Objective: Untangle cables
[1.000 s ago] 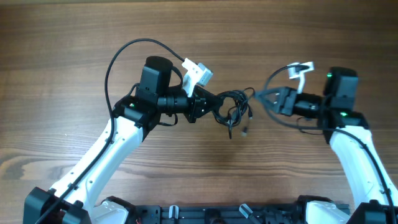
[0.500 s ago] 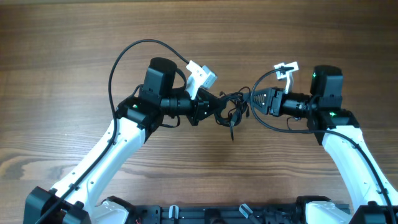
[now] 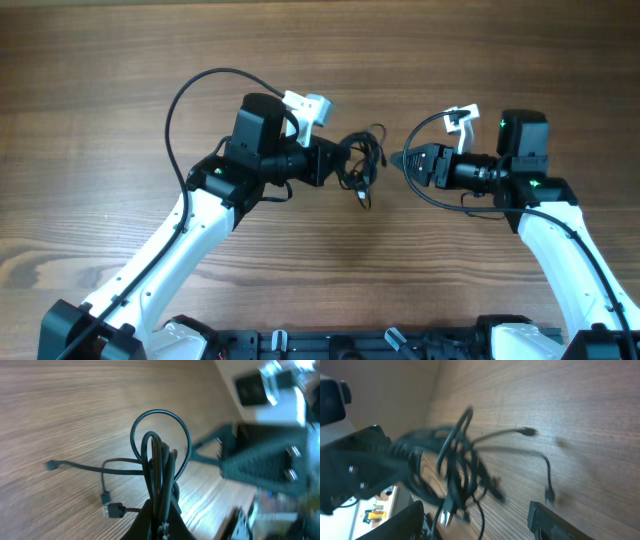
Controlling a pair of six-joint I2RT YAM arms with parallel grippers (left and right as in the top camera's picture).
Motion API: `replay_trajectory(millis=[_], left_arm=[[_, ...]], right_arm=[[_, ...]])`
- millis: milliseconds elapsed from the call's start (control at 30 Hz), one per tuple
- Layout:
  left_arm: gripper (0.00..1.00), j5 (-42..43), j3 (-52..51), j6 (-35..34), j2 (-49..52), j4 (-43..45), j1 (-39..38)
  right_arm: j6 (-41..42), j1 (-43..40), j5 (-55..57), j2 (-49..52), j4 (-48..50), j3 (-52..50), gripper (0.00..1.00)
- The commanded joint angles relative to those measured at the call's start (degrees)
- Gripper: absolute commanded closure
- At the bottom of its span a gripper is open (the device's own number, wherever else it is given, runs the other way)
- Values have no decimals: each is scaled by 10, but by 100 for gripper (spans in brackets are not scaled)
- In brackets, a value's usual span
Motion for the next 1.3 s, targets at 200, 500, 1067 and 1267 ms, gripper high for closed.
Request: replay_trajectory(millis=[200, 500, 1067, 1267], left_arm=[[96, -92, 3, -190, -9, 3, -2], [96, -92, 3, -219, -9, 3, -3], [96, -197, 3, -214, -8, -46, -70], [96, -297, 3, -306, -8, -96, -42]], right_arm=[[-68, 26, -30, -9, -19, -8, 30], [-77, 147, 105, -9, -17, -8, 50], [14, 111, -2, -10, 186, 3, 96], [28, 11, -2, -14, 62, 2, 96]])
